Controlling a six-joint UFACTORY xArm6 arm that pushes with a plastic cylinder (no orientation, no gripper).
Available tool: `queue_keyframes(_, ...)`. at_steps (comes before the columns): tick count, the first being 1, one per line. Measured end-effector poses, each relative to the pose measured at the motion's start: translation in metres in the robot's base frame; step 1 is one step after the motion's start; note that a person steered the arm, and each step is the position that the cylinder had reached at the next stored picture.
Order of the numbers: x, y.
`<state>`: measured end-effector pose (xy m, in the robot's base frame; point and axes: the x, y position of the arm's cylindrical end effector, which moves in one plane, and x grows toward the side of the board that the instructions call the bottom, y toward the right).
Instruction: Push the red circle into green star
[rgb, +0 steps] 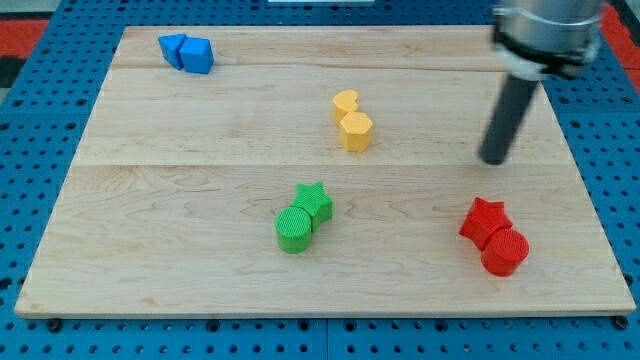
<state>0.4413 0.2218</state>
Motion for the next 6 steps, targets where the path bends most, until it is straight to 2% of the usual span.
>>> queue_keyframes(1,0.075,0.043)
queue_keyframes(3,0.133,0.018)
queue_keyframes(4,0.136,-0.001)
queue_keyframes(6,0.110,-0.136)
